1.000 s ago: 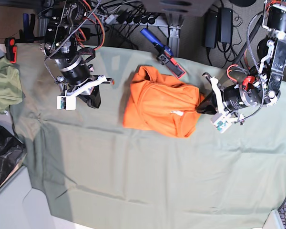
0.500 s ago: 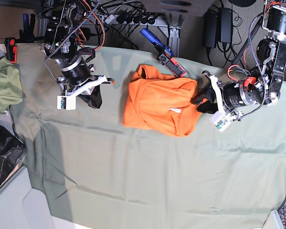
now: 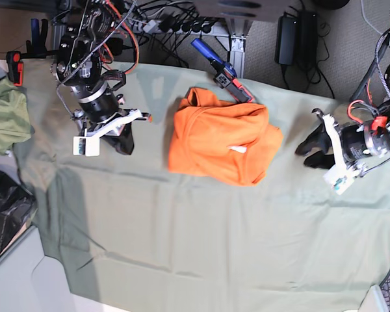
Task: Fold the T-shirt properly
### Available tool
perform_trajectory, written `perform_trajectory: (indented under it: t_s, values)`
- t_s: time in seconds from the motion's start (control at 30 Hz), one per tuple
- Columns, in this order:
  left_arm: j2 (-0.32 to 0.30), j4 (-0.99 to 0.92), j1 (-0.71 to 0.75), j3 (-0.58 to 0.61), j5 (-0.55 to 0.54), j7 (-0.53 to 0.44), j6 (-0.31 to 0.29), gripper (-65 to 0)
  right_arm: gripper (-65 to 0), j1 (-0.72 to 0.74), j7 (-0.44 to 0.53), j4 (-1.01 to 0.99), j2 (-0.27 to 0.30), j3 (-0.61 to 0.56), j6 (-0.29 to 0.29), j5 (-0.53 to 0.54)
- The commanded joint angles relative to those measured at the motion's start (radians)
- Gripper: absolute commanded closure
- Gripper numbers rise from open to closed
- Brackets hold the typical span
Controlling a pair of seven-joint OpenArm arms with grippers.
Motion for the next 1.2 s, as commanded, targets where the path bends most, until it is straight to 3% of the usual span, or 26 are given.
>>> perform_trajectory:
  t_s: [0.0,0.13,0.3,0.57,0.77,0.93,1.17]
  values:
    - [-0.01,0.042,0.019,-0.005,-0.027,-0.013,-0.02,-23.6,0.0,0.023,0.037,0.016,0.008,0.004,0.104,0.0]
    - [-0.006,0.116,0.103,0.002,-0.018,-0.031,-0.02,-13.1,0.0,0.096,0.06,-0.017,0.008,0.003,0.103,-0.024]
    - [0.039,0.103,0.142,0.003,0.068,-0.071,-0.02,0.0,0.0,0.238,0.075,-0.174,0.008,-0.009,0.104,-0.021]
    - [0.111,0.094,0.152,0.042,0.083,-0.082,-0.02,0.0,0.0,0.459,0.079,-0.426,0.008,-0.176,0.104,-0.071]
    - [0.143,0.092,0.153,0.134,0.181,-0.08,-0.02,0.0,0.0,0.549,0.116,-0.569,0.008,-0.301,0.104,-0.152]
    - [0.143,0.092,0.161,0.14,0.168,-0.091,-0.02,0.0,0.0,0.56,0.116,-0.612,0.005,-0.317,0.104,-0.151]
    - [0.173,0.06,0.154,0.146,0.272,-0.184,-0.02,0.0,0.0,0.56,0.116,-0.615,0.005,-0.32,0.104,-0.15]
